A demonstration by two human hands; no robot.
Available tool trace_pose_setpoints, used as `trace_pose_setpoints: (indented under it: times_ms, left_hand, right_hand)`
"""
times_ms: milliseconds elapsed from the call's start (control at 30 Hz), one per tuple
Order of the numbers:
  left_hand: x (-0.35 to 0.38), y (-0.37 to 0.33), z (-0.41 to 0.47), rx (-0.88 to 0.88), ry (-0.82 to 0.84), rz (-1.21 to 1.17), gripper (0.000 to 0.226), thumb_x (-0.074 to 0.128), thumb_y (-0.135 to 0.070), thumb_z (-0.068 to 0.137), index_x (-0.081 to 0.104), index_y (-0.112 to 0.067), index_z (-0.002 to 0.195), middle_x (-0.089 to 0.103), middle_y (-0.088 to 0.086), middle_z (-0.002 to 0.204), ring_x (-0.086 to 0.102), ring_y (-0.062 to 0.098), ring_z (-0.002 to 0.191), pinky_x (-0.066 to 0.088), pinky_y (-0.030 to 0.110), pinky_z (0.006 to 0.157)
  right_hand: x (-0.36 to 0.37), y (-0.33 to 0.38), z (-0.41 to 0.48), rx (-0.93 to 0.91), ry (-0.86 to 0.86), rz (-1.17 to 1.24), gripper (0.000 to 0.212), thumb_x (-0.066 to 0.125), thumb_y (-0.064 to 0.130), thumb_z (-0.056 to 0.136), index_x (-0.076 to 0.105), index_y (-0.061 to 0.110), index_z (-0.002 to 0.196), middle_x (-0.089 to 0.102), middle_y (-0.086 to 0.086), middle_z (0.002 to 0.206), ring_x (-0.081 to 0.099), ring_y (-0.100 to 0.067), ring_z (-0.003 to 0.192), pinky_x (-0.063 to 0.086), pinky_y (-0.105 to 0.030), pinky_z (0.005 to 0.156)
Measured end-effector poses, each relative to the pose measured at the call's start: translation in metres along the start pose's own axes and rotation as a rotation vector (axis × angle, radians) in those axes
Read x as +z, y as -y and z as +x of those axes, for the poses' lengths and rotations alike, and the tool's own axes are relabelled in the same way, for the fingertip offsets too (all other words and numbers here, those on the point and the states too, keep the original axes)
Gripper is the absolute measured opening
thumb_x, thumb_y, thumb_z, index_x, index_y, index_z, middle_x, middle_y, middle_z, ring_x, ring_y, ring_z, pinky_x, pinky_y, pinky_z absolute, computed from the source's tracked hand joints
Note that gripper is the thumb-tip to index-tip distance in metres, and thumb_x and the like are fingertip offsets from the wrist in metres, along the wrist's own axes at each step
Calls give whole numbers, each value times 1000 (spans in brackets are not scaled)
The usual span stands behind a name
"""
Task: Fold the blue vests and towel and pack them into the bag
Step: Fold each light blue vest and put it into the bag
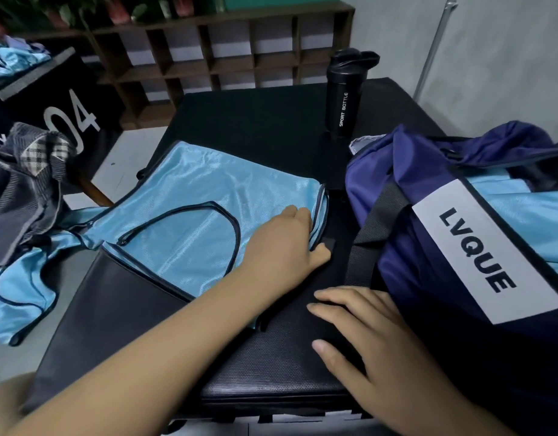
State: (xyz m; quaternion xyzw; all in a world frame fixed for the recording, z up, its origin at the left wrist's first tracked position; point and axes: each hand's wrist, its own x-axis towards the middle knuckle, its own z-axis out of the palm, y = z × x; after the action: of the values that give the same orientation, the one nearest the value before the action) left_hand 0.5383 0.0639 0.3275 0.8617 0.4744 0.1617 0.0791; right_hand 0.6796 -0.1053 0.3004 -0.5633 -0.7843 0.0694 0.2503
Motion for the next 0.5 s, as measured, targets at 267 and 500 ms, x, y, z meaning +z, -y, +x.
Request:
trace_pose_setpoints:
  times_ms: [267,500]
  left_hand:
    - [-2,-2,-12,106,37,9,23,60,-29,93,56,-14,110,56,3,105,60,30,87,45,39,69]
    - [-7,12,-55,189,57,-111,17,65,-29,91,61,-23,107,57,-6,101,61,22,81,51,42,70]
  right_hand:
    - [-2,2,-1,25,23,13,40,58,47,105,66,27,139,54,15,144,50,-9,136,40,-38,108]
    - [-6,6,-1,13,-34,56,39,58,44,105,65,26,139,54,15,145,50,-7,133,42,-37,108]
